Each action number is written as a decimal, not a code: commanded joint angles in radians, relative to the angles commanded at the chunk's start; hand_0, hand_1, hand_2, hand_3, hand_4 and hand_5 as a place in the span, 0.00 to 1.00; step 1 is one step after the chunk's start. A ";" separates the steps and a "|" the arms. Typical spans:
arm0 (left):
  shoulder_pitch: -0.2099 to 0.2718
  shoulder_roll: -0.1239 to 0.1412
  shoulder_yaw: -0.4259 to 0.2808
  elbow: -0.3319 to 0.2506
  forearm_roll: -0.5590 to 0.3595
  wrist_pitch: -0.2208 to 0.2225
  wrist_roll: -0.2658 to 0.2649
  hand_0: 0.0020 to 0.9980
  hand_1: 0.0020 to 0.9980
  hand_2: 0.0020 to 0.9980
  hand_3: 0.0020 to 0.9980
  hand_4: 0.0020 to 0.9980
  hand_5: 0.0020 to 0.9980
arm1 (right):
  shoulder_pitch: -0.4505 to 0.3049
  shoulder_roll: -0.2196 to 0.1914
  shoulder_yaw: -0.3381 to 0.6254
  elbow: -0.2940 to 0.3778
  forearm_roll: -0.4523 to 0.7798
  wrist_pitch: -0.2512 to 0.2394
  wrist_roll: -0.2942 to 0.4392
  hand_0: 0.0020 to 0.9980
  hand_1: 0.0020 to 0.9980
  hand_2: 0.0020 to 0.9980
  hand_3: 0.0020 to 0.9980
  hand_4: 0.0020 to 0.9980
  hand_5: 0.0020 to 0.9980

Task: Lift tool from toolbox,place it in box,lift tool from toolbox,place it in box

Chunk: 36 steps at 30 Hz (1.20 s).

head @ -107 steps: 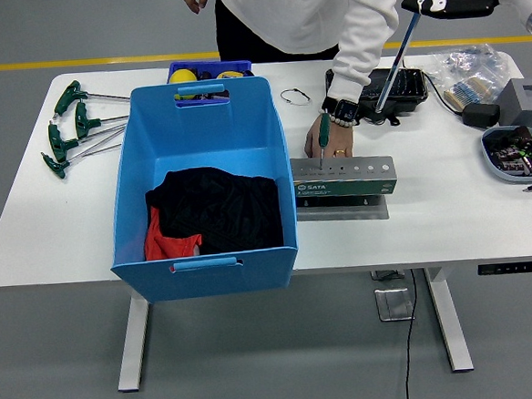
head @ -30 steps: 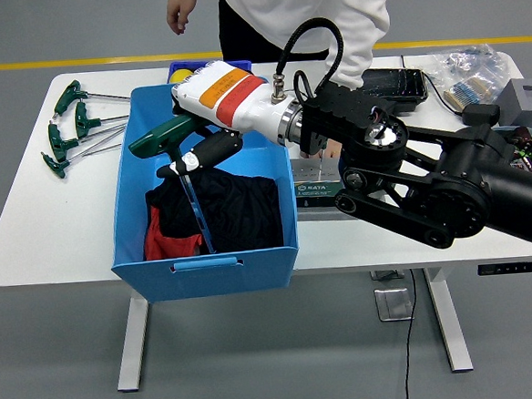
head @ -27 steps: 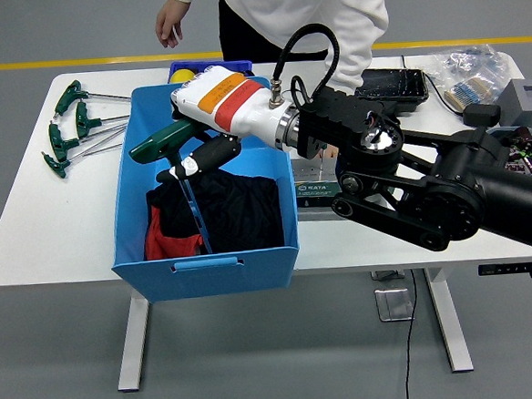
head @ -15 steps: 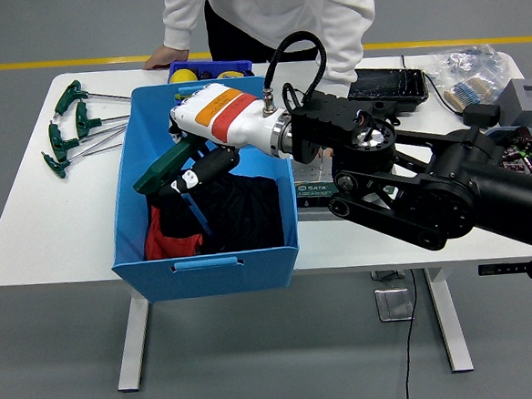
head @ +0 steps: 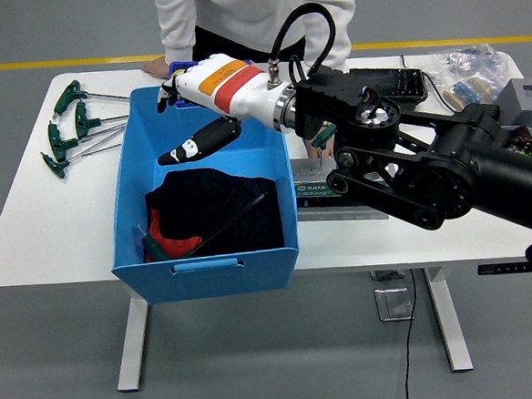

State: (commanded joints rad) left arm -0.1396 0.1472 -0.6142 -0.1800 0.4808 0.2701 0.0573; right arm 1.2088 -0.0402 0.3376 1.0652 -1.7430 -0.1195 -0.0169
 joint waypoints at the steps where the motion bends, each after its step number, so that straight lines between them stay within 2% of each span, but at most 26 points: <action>1: 0.001 -0.001 -0.003 0.000 -0.006 0.003 -0.005 0.77 0.77 0.79 0.78 0.78 0.73 | 0.001 -0.005 0.007 -0.002 0.000 -0.001 0.000 0.72 0.68 0.76 0.76 1.00 0.88; 6: 0.010 -0.006 -0.070 0.000 0.046 0.008 0.000 0.77 0.77 0.79 0.78 0.78 0.73 | 0.007 -0.027 0.034 -0.007 -0.002 0.004 0.001 0.72 0.68 0.76 0.76 1.00 0.88; 7: 0.015 -0.008 -0.079 0.000 0.050 0.011 0.000 0.77 0.77 0.79 0.78 0.78 0.73 | 0.004 -0.030 0.039 -0.007 0.000 0.005 0.002 0.75 0.71 0.79 0.78 1.00 0.89; 12: 0.026 -0.006 -0.062 0.000 0.036 0.005 -0.004 0.77 0.77 0.79 0.78 0.78 0.73 | -0.013 -0.045 0.068 -0.015 0.014 0.009 0.006 0.75 0.71 0.79 0.78 1.00 0.89; 13: 0.028 -0.005 -0.060 0.000 0.039 0.002 -0.002 0.77 0.77 0.79 0.78 0.78 0.73 | -0.019 -0.052 0.076 -0.017 0.018 0.009 0.008 0.80 0.75 0.81 0.81 1.00 0.90; 18: 0.041 -0.005 -0.048 0.000 0.030 -0.004 -0.004 0.77 0.77 0.79 0.78 0.78 0.73 | -0.040 -0.069 0.091 -0.021 0.032 0.014 0.011 0.80 0.75 0.81 0.81 1.00 0.90; 19: 0.043 -0.005 -0.037 0.000 0.018 -0.005 -0.005 0.77 0.77 0.79 0.78 0.78 0.73 | -0.042 -0.073 0.090 -0.019 0.032 0.018 0.010 0.83 0.78 0.83 0.82 1.00 0.90; 22: 0.027 -0.006 -0.028 0.000 0.029 -0.015 0.006 0.77 0.77 0.79 0.78 0.78 0.73 | -0.039 -0.097 0.093 -0.012 0.033 0.026 0.009 0.83 0.78 0.83 0.82 1.00 0.90; 27: 0.038 -0.011 -0.078 0.000 0.054 -0.010 0.004 0.77 0.77 0.79 0.78 0.79 0.73 | -0.056 -0.121 0.106 -0.010 0.039 0.035 0.007 0.85 0.80 0.83 0.84 1.00 0.92; 31: 0.027 -0.011 -0.071 0.000 0.049 -0.013 0.005 0.77 0.77 0.79 0.78 0.78 0.73 | -0.038 -0.172 0.121 -0.010 0.057 0.052 0.009 0.86 0.80 0.84 0.84 1.00 0.92; 36: 0.054 -0.015 -0.113 0.000 0.068 -0.008 -0.002 0.77 0.77 0.79 0.78 0.78 0.73 | -0.060 -0.240 0.151 -0.010 0.092 0.064 0.020 0.86 0.80 0.84 0.84 1.00 0.92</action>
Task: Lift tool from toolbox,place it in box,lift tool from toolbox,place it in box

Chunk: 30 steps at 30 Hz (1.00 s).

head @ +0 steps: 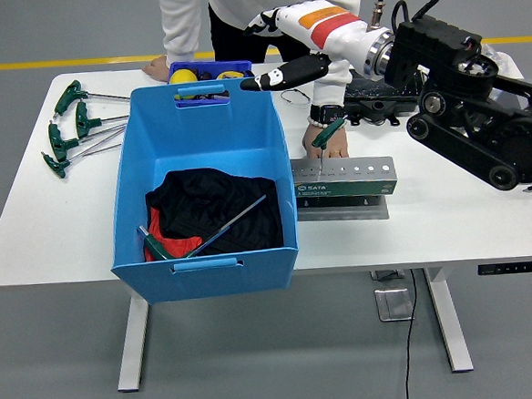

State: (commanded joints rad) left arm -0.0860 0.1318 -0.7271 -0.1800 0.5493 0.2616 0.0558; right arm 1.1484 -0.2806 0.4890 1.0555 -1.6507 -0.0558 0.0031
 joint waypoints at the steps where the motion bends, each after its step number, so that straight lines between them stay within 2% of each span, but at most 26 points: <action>1: 0.001 0.000 0.002 0.000 -0.006 0.000 -0.001 0.77 0.76 0.79 0.78 0.79 0.73 | -0.004 -0.013 0.004 0.000 0.008 0.001 0.003 0.88 0.82 0.84 0.85 1.00 0.93; 4: -0.004 -0.001 0.016 0.000 -0.019 -0.003 -0.002 0.77 0.76 0.79 0.78 0.79 0.73 | -0.017 -0.061 0.022 -0.003 0.051 0.003 0.015 0.88 0.82 0.84 0.85 1.00 0.93; 10: -0.002 -0.007 0.008 0.000 -0.014 -0.005 0.006 0.76 0.76 0.79 0.78 0.79 0.73 | -0.061 -0.118 0.071 -0.010 0.104 -0.012 0.045 0.90 0.83 0.85 0.85 1.00 0.95; 15: 0.008 -0.011 0.022 0.000 -0.028 -0.010 0.008 0.76 0.76 0.79 0.78 0.79 0.73 | -0.104 -0.148 0.124 -0.016 0.129 -0.019 0.060 0.91 0.83 0.86 0.86 1.00 0.95; 19: -0.010 -0.012 0.030 0.000 -0.032 -0.015 0.012 0.76 0.76 0.79 0.78 0.79 0.74 | -0.121 -0.174 0.167 -0.027 0.153 -0.022 0.071 0.91 0.83 0.86 0.86 1.00 0.96; 30: -0.003 -0.008 0.047 0.000 -0.035 -0.020 0.007 0.76 0.76 0.79 0.78 0.79 0.74 | -0.237 -0.234 0.330 -0.071 0.176 -0.021 0.083 0.91 0.84 0.86 0.86 1.00 0.96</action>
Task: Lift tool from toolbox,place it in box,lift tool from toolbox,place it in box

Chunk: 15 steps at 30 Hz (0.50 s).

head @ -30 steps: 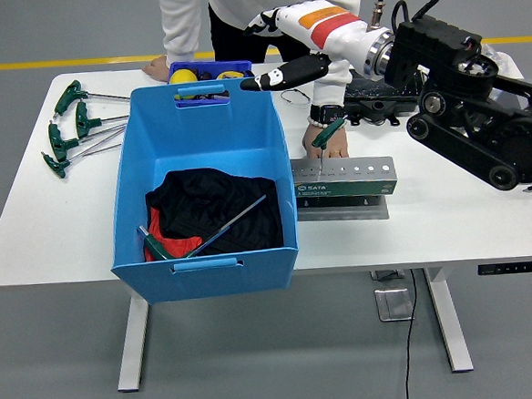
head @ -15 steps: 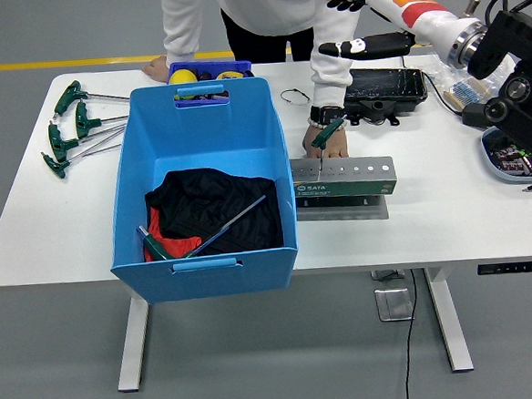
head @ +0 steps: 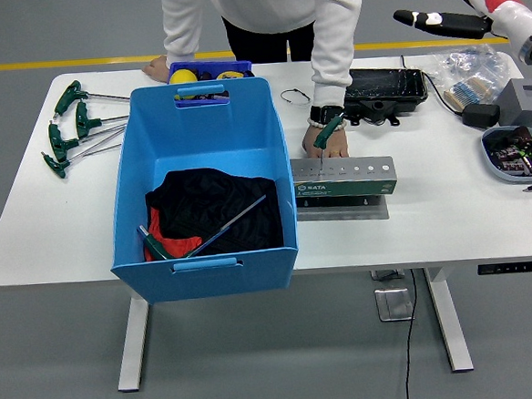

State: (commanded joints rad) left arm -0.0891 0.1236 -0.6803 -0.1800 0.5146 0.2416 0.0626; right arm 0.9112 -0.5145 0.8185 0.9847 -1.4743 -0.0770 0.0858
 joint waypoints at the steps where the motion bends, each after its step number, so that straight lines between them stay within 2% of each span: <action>1: 0.001 0.000 0.001 0.000 0.002 -0.001 0.000 0.76 0.75 0.79 0.78 0.79 0.74 | -0.014 -0.005 0.019 -0.006 0.001 0.002 0.000 0.91 0.84 0.86 0.86 1.00 0.97; 7: 0.004 -0.002 0.007 0.000 0.004 -0.006 0.002 0.76 0.75 0.79 0.78 0.79 0.74 | -0.095 -0.023 0.143 -0.036 -0.002 0.005 0.000 0.91 0.84 0.86 0.85 1.00 0.97; 15: 0.006 -0.003 0.030 0.000 -0.012 -0.012 -0.002 0.76 0.75 0.78 0.78 0.79 0.74 | -0.165 -0.047 0.278 -0.071 0.011 -0.002 0.005 0.89 0.84 0.86 0.83 1.00 0.97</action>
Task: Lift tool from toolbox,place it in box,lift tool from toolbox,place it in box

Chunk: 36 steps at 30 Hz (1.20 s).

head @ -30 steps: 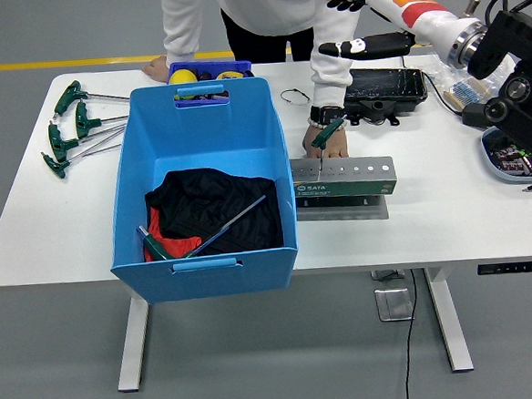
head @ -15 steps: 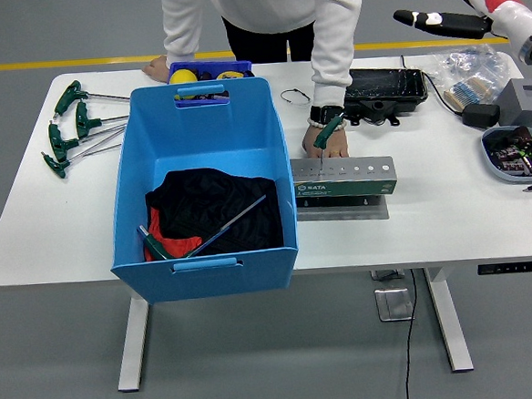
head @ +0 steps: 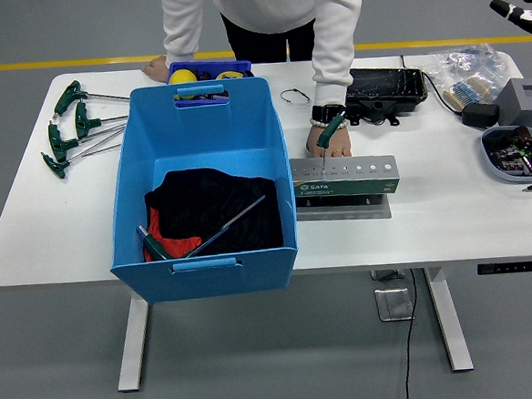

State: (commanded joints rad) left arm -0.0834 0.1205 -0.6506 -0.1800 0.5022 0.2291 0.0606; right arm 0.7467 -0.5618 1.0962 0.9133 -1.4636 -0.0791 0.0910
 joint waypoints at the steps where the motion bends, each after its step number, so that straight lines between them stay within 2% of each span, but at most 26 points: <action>1: 0.000 0.000 0.004 0.000 -0.004 -0.001 -0.001 0.76 0.75 0.78 0.78 0.79 0.74 | -0.005 -0.002 0.010 -0.002 0.002 -0.002 0.001 0.89 0.84 0.86 0.83 1.00 0.97; 14: 0.000 -0.003 0.006 0.000 -0.010 0.000 -0.004 0.76 0.75 0.79 0.78 0.79 0.75 | -0.056 -0.027 0.103 -0.013 0.008 -0.010 0.006 0.86 0.82 0.85 0.82 1.00 0.97; 36: 0.000 -0.003 0.017 0.000 -0.018 -0.003 -0.008 0.76 0.75 0.79 0.78 0.79 0.75 | -0.086 -0.028 0.150 -0.025 0.015 -0.004 0.004 0.86 0.82 0.85 0.83 1.00 0.97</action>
State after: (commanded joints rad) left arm -0.0834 0.1176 -0.6339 -0.1800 0.4844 0.2258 0.0529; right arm 0.6611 -0.5901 1.2465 0.8880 -1.4491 -0.0830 0.0946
